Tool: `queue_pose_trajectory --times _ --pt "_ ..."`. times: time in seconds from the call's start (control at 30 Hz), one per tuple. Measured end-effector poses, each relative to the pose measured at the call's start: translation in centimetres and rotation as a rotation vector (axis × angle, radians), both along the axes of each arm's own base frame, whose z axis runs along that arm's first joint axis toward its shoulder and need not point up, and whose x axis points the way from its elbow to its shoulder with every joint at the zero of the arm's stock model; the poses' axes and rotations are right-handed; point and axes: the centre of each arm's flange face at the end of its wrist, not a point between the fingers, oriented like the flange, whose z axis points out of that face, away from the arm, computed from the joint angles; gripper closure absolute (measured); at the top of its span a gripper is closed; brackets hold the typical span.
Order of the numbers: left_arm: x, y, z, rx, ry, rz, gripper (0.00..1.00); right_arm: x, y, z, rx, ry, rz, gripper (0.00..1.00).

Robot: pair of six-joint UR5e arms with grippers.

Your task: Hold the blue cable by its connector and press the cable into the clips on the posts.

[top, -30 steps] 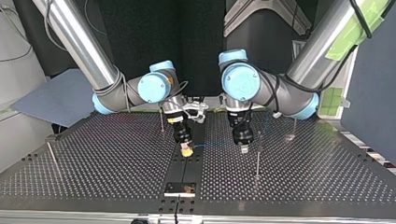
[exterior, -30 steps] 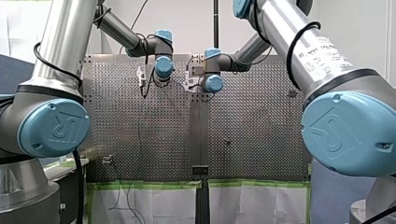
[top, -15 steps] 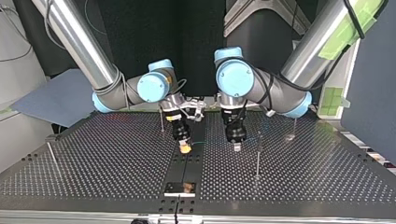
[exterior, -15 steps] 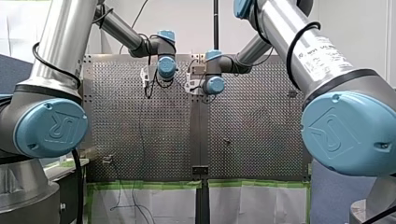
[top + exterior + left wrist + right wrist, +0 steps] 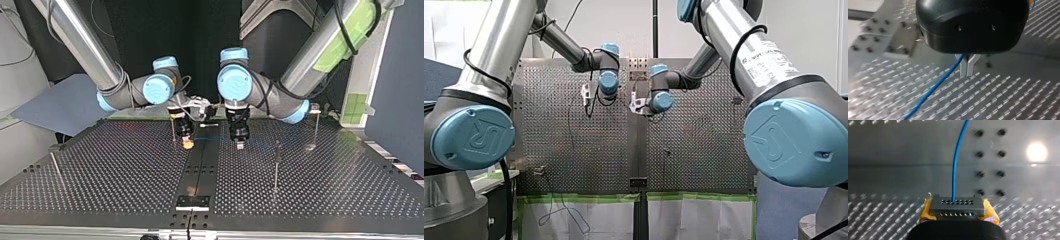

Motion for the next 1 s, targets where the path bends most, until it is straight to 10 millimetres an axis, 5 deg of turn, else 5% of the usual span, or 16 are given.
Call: queue_pose_trajectory --times 0.43,0.67,1.0 --pt "-1.7 -3.3 -6.6 0.050 0.053 -0.027 1.00 -3.9 0.7 -4.1 0.059 0.077 -0.058 1.00" --pt "-3.5 -6.0 -7.1 0.037 0.024 -0.051 1.00 -6.2 1.3 -3.4 0.053 0.082 -0.108 1.00" --pt "-4.6 -8.1 -8.4 0.034 0.016 -0.090 1.00 -8.8 2.0 -6.1 0.067 0.093 -0.151 1.00"
